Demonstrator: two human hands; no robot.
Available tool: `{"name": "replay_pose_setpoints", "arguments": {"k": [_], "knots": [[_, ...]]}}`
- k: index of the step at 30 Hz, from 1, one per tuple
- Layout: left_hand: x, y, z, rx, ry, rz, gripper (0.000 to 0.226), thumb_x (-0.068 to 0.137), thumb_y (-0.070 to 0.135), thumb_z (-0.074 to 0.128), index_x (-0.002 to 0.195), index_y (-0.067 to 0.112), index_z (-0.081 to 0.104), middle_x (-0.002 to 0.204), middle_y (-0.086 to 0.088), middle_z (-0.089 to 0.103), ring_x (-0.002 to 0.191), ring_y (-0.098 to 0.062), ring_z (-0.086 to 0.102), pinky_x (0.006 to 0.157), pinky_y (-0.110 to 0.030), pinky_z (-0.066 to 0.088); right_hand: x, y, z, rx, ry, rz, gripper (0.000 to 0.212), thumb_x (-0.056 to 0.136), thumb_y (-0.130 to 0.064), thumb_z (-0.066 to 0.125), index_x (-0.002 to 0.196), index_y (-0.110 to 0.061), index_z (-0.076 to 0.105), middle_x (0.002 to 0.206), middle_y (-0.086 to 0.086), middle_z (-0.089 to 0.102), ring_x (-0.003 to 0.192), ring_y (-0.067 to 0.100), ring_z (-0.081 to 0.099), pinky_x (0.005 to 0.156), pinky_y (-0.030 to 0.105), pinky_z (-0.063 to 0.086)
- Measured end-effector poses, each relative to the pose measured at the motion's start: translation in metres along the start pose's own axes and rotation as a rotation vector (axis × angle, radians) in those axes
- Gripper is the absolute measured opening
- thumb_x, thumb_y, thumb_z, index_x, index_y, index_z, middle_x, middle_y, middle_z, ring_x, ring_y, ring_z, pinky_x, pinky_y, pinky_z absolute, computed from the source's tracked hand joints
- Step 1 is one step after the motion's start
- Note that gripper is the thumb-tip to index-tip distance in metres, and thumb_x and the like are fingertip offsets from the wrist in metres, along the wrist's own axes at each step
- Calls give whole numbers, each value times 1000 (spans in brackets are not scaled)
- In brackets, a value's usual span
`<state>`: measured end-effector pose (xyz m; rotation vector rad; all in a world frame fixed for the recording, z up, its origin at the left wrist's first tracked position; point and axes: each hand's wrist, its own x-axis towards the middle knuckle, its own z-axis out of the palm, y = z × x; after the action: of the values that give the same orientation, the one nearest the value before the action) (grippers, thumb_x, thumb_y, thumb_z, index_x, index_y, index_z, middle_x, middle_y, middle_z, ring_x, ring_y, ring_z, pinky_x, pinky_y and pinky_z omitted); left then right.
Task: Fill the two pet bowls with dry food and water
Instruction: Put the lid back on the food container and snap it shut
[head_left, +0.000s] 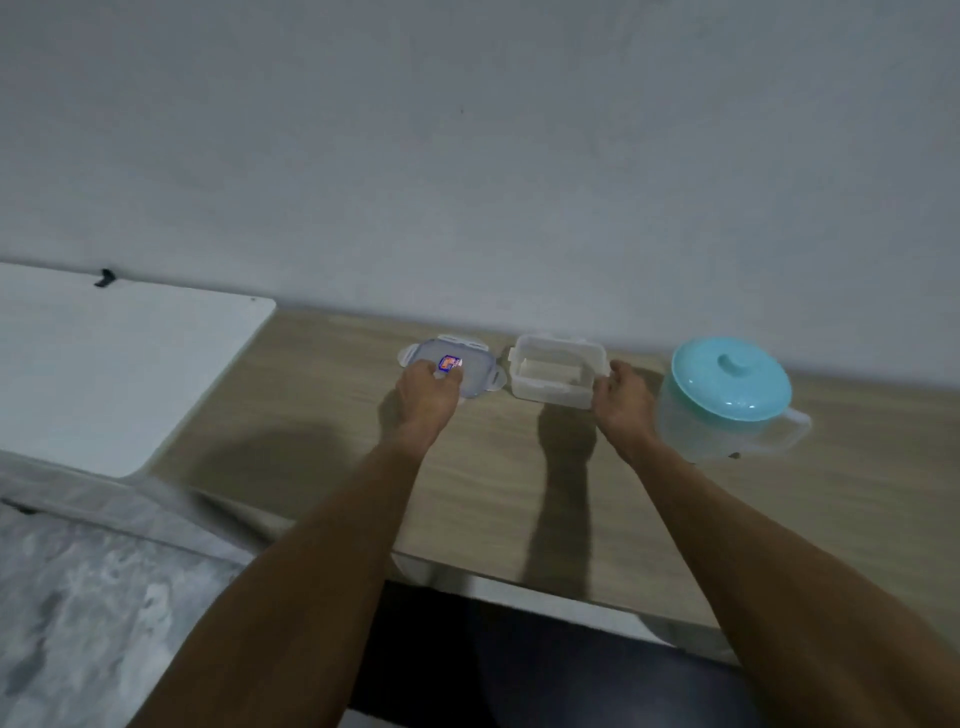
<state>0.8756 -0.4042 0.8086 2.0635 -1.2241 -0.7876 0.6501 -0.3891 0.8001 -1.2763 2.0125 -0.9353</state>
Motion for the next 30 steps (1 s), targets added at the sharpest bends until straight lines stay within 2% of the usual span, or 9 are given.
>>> {"name": "replay_pose_setpoints", "arguments": {"k": [2,3,9,13,16,19,25,27,30], "knots": [[19,-6,0,16,-43,-4,46,90,38,63,119,2,64,128,-19,62,119,-34,57,91,-33,43,11,3,8,-45,55,27,29,98,-14,48,115,5,61,116,27,63,109,42,59,92,45,48],[29,-12,1,54,-61,-3,52,89,41,63,125,4,61,131,-17,61,121,-33,57,94,-33,43,16,5,12,-69,82,41,28,97,-14,47,110,7,61,112,29,63,107,44,59,90,46,47],[95,-37,10,337,-143,169,70,72,52,69,125,9,58,127,-15,59,117,-35,58,96,-42,48,42,15,35,-158,184,135,32,99,-15,46,109,8,66,113,33,65,109,47,60,93,44,46],[143,-55,21,464,-244,223,96,42,70,62,124,21,57,119,-4,62,113,-28,59,91,-44,52,51,18,48,-155,261,169,34,101,-18,45,107,4,69,112,31,67,107,45,61,92,40,46],[168,-52,23,516,-326,248,104,35,73,70,122,18,52,120,-5,61,113,-30,58,91,-46,52,52,17,53,-107,326,182,32,99,-18,46,106,2,71,109,29,68,104,43,63,91,39,46],[167,-31,14,582,-430,286,101,44,61,84,123,11,47,125,-12,56,116,-34,53,94,-47,49,55,16,55,-63,360,191,31,97,-18,49,105,0,73,107,27,70,103,42,65,92,39,48],[179,-14,10,732,-405,330,96,58,54,87,130,4,48,133,-22,44,125,-38,44,105,-42,40,54,14,54,-20,370,211,30,95,-19,51,102,-2,75,104,25,72,101,39,65,91,36,48],[185,-11,4,697,-429,288,86,61,50,87,125,3,56,129,-23,52,120,-38,52,101,-41,45,54,14,54,-12,370,209,30,95,-18,51,101,-1,75,103,24,72,100,39,66,92,36,48],[190,-11,-2,492,-439,262,49,72,23,85,108,-4,66,111,-23,66,98,-31,63,80,-35,49,57,15,54,7,358,208,31,94,-21,51,99,-3,75,99,24,73,95,40,69,93,42,52]]}}
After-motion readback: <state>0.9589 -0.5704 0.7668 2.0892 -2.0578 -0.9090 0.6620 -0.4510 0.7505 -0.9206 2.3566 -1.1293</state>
